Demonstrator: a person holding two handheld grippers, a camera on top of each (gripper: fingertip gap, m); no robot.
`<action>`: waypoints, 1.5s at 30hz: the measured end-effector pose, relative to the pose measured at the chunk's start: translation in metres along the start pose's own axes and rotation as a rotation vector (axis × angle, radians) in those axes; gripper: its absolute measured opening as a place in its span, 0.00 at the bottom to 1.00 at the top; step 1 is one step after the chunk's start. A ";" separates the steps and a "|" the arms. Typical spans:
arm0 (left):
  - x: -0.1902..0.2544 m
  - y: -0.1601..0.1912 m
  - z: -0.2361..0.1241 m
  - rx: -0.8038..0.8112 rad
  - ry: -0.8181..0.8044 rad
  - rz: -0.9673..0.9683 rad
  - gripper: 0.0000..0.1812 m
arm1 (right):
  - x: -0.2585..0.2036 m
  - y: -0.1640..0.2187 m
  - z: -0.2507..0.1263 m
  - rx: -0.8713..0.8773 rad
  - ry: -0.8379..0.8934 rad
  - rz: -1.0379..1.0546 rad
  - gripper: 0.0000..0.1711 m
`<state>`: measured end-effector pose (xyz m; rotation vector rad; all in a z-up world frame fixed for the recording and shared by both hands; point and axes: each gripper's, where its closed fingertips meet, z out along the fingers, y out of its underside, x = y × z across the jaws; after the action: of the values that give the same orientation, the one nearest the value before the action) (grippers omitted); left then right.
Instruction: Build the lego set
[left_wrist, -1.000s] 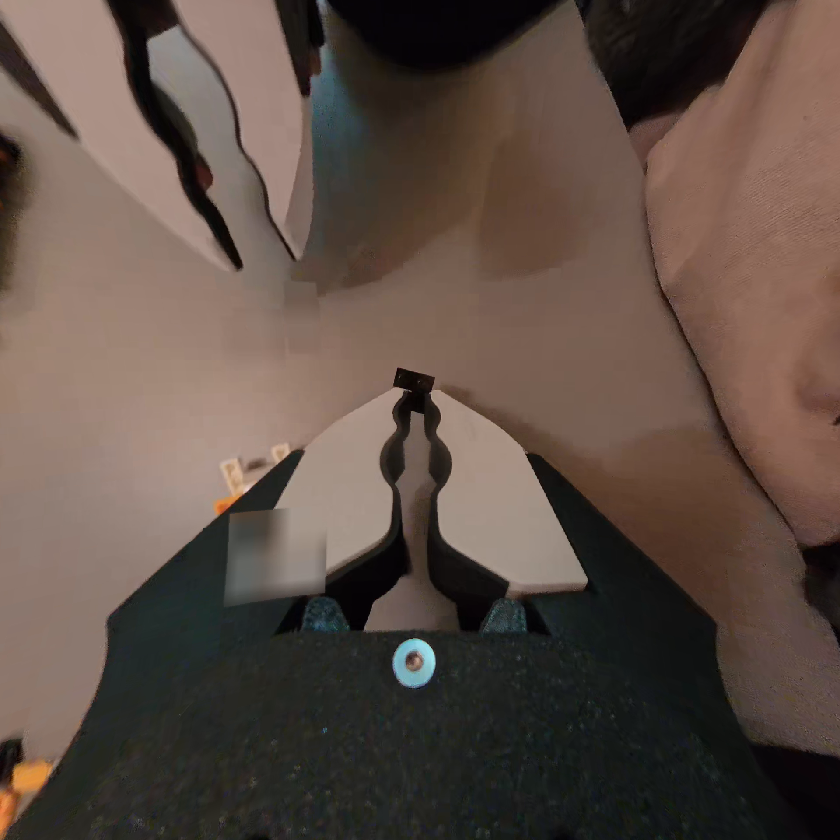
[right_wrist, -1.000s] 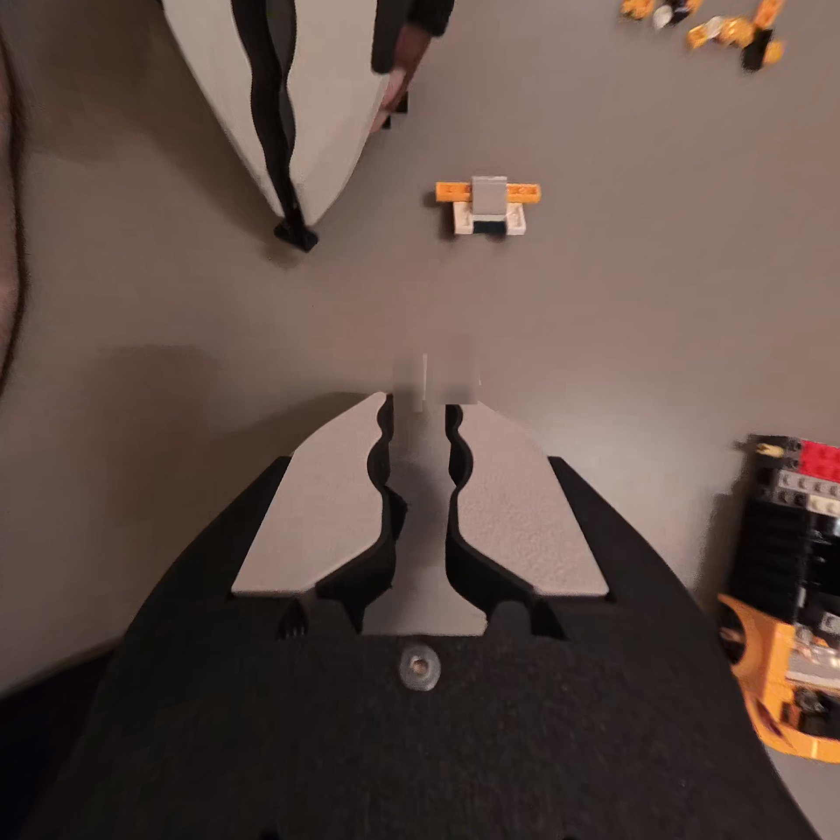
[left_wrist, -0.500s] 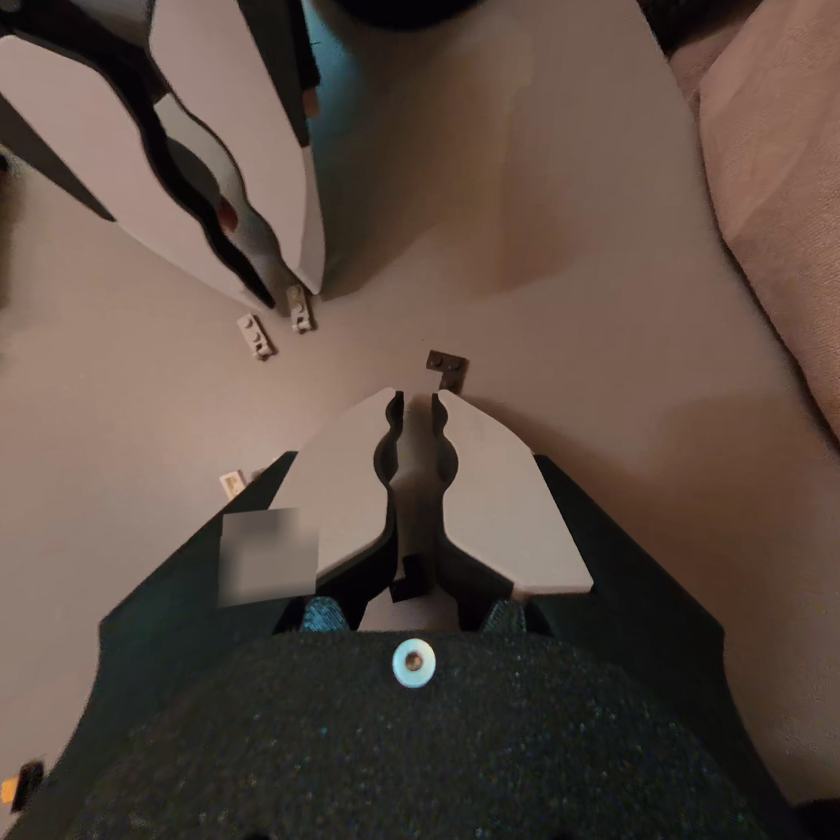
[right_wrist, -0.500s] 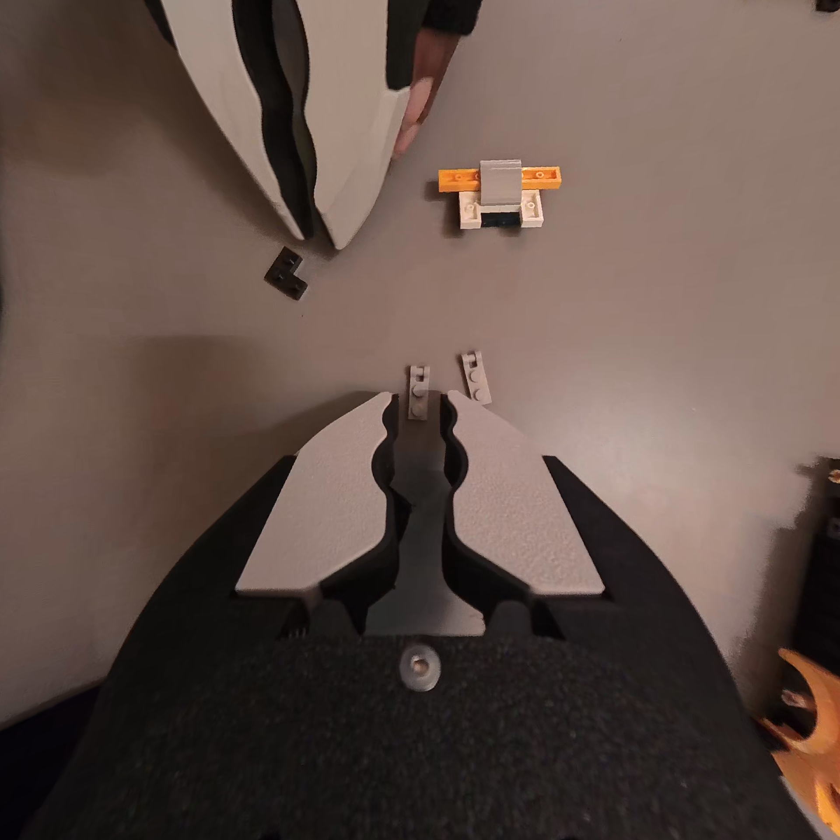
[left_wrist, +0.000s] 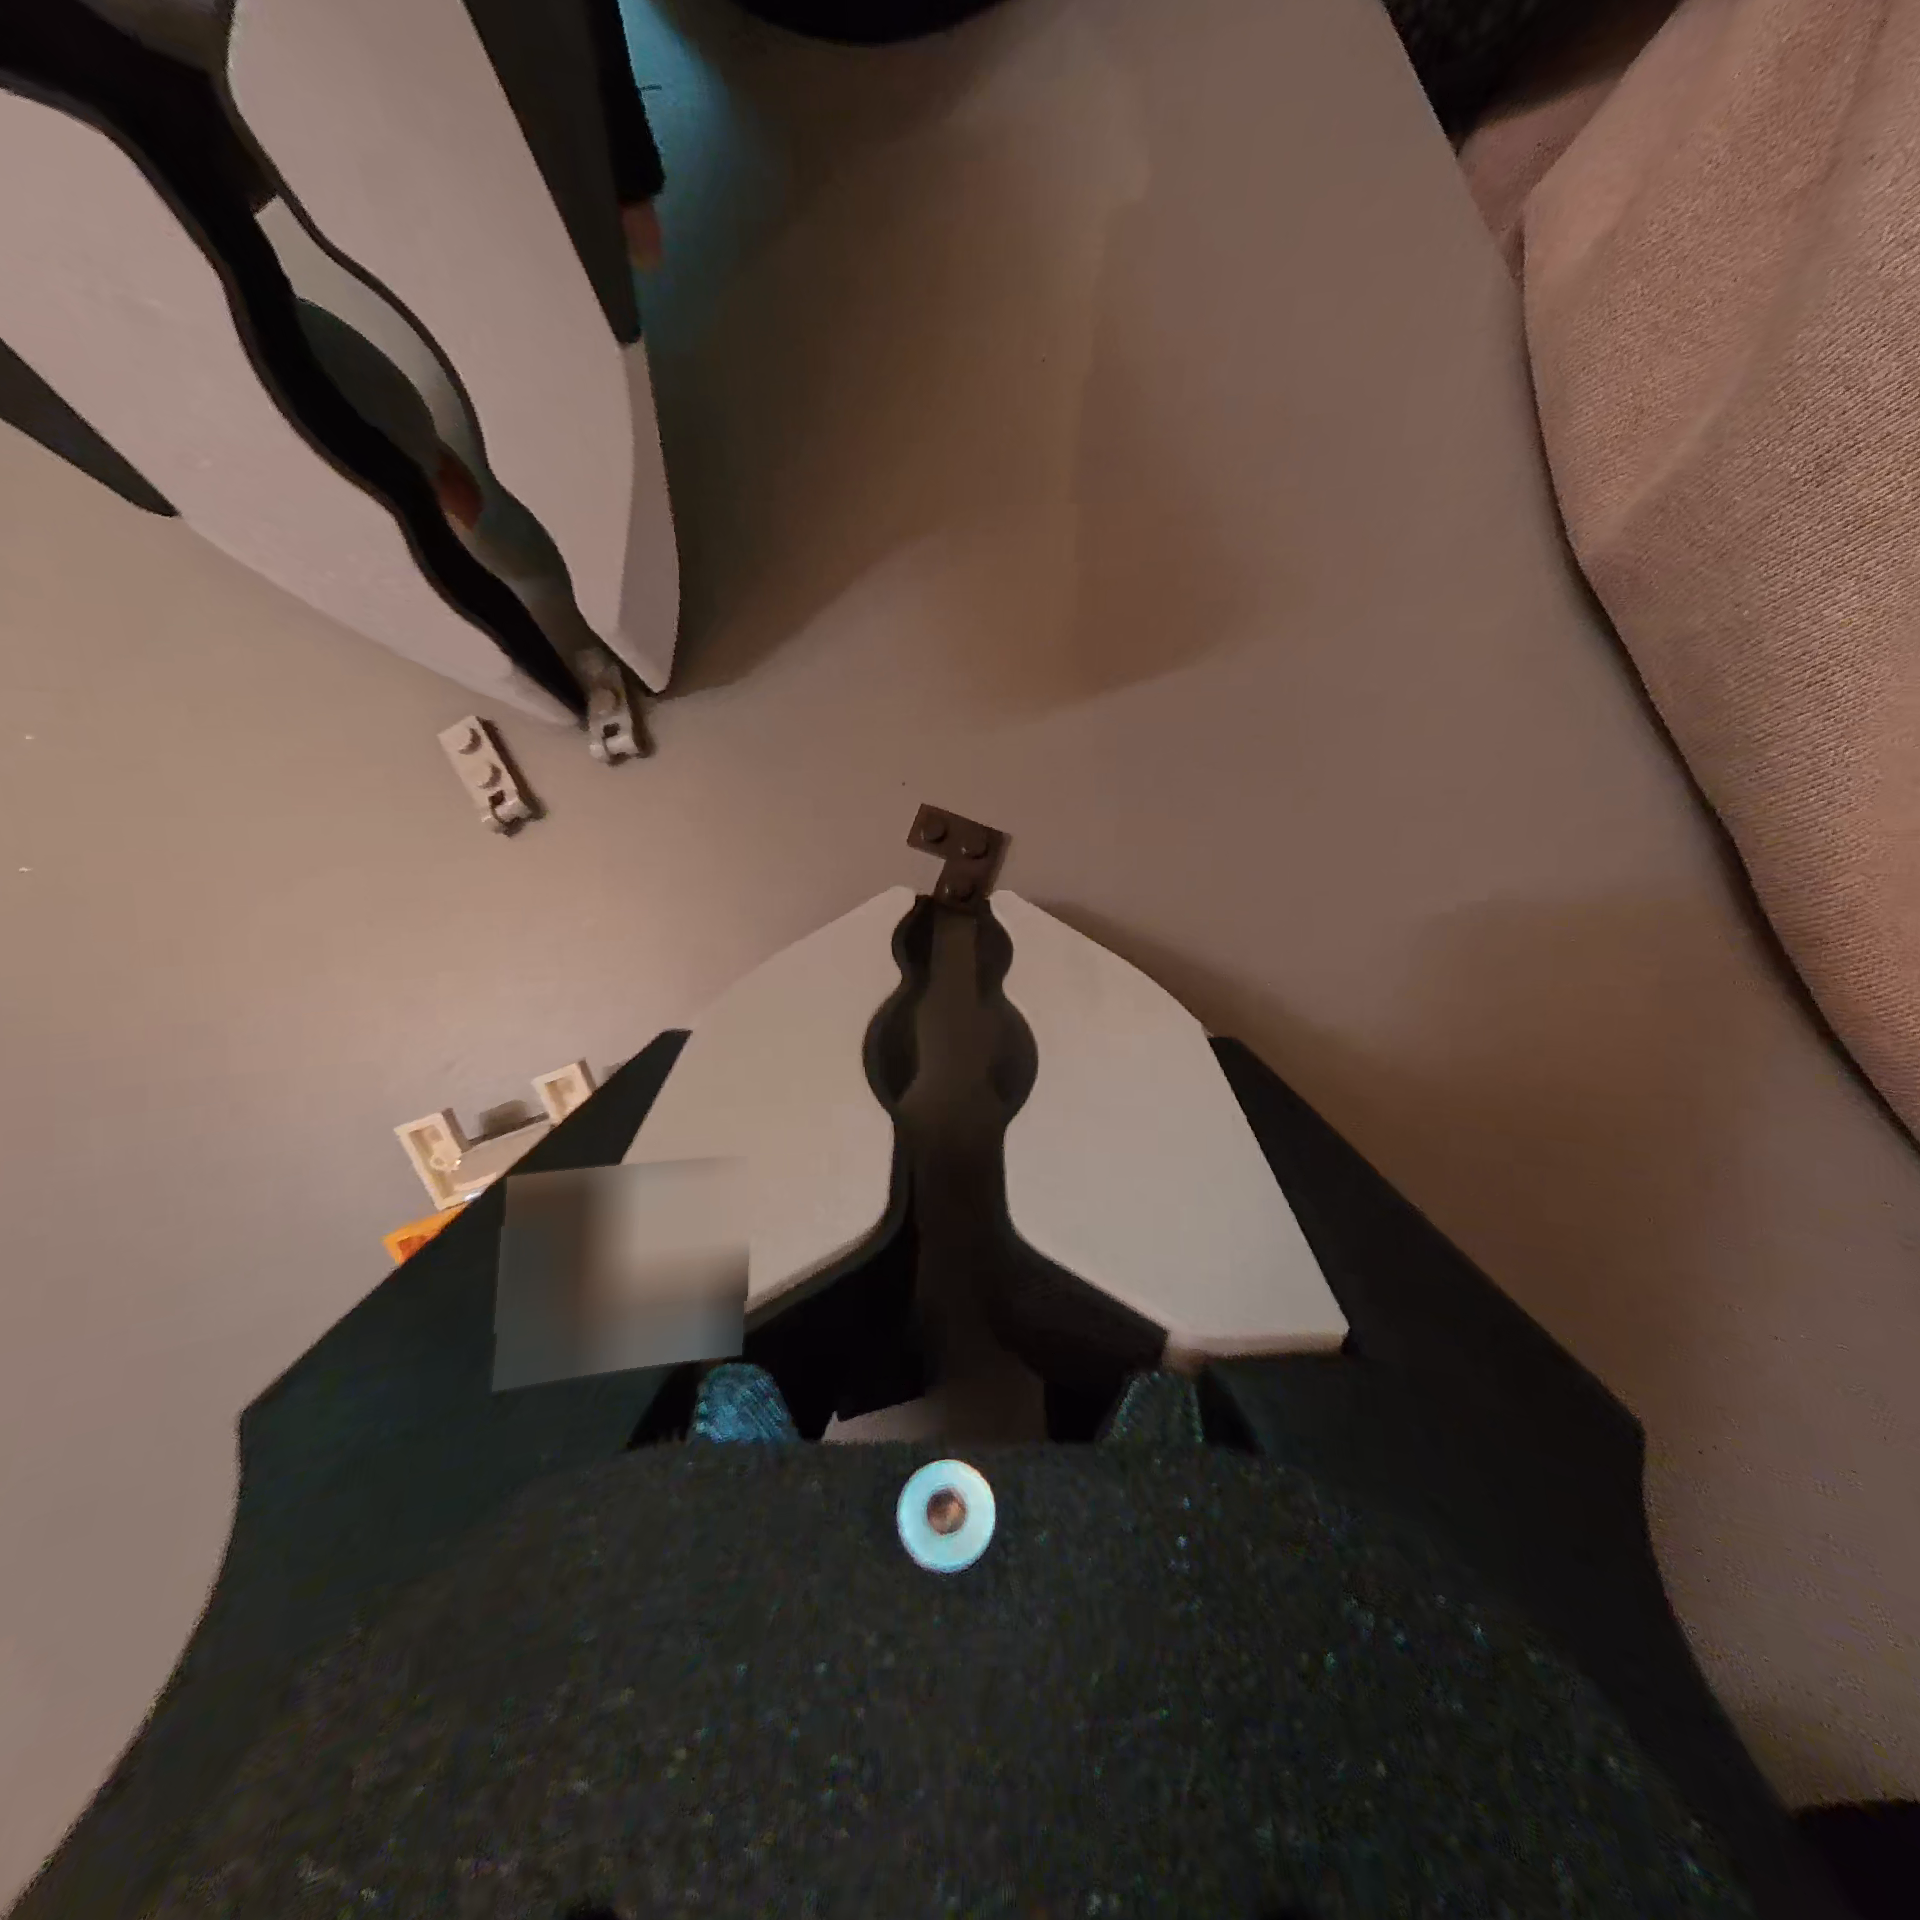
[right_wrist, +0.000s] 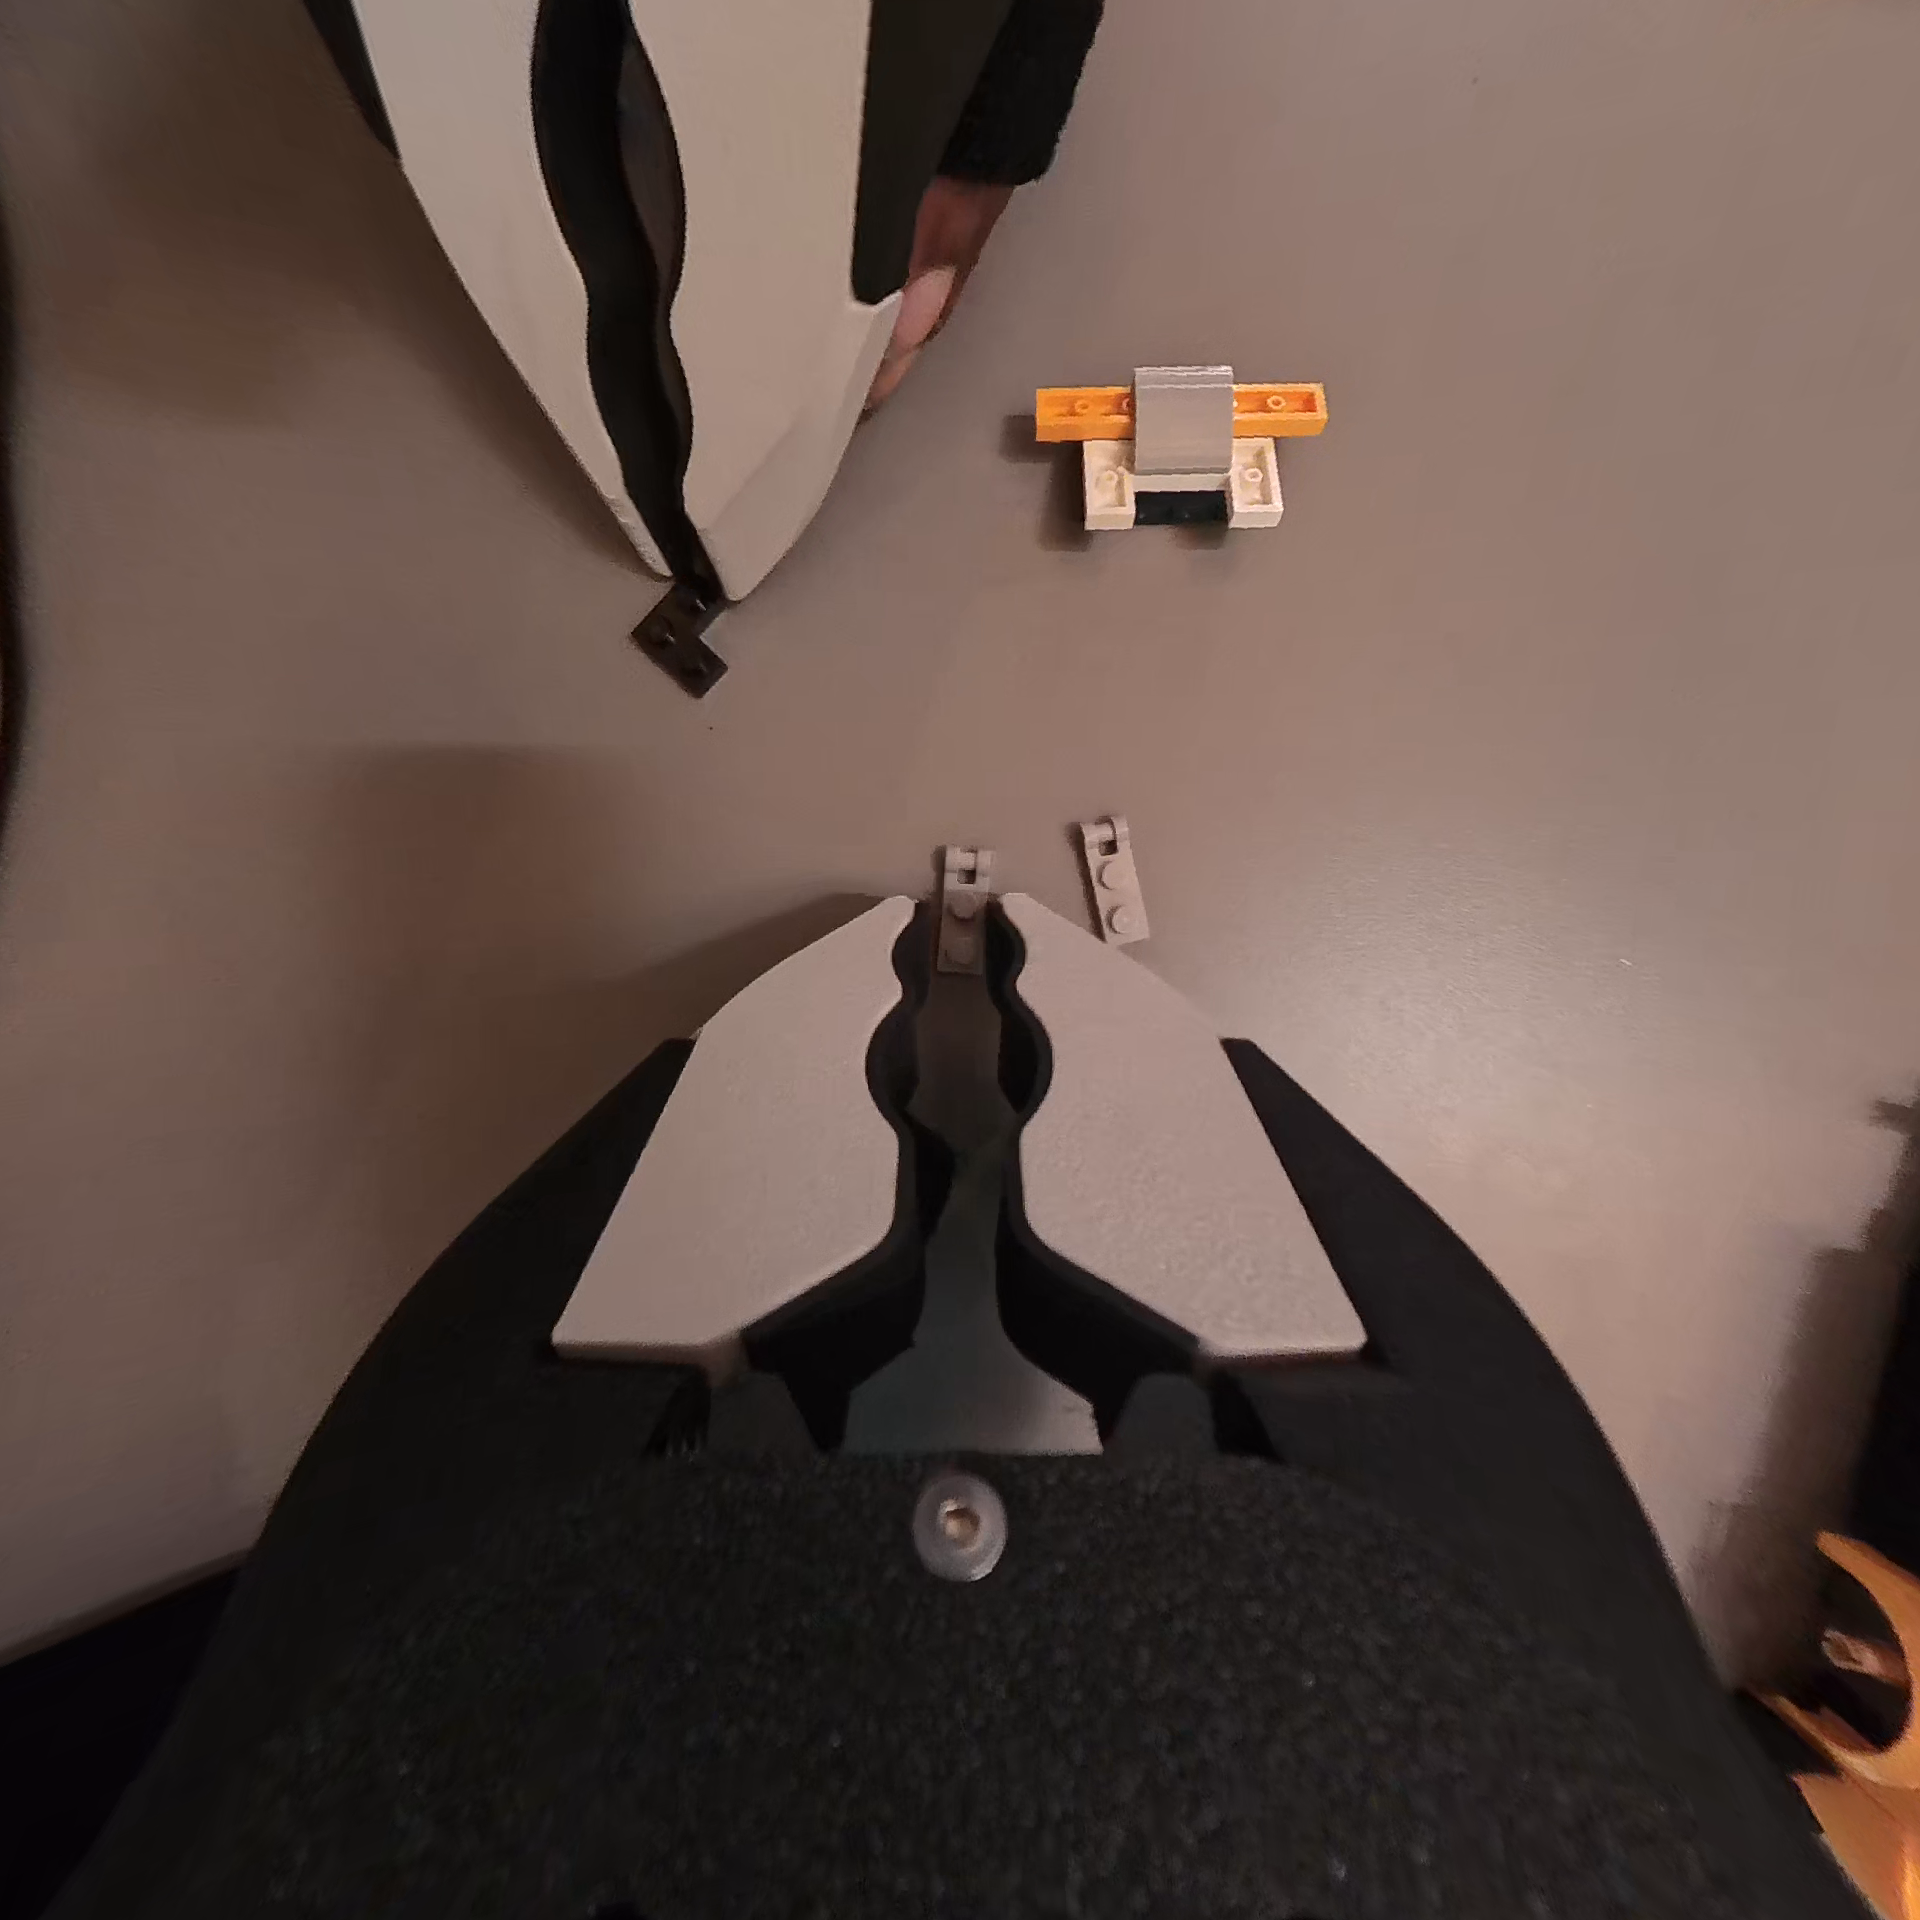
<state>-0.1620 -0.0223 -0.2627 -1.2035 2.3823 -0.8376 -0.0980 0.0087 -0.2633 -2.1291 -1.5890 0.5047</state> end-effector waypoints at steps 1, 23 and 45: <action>-0.001 0.000 0.000 0.002 -0.004 -0.001 0.05 | -0.001 0.000 0.000 0.000 -0.002 -0.001 0.05; -0.010 0.002 -0.005 0.028 -0.039 -0.032 0.07 | -0.009 -0.006 0.004 0.012 -0.024 -0.028 0.04; -0.014 0.002 -0.002 0.039 -0.059 -0.049 0.06 | -0.021 -0.018 0.008 0.059 -0.065 -0.050 0.04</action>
<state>-0.1566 -0.0094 -0.2620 -1.2579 2.2884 -0.8479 -0.1224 -0.0065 -0.2598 -2.0429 -1.6376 0.6024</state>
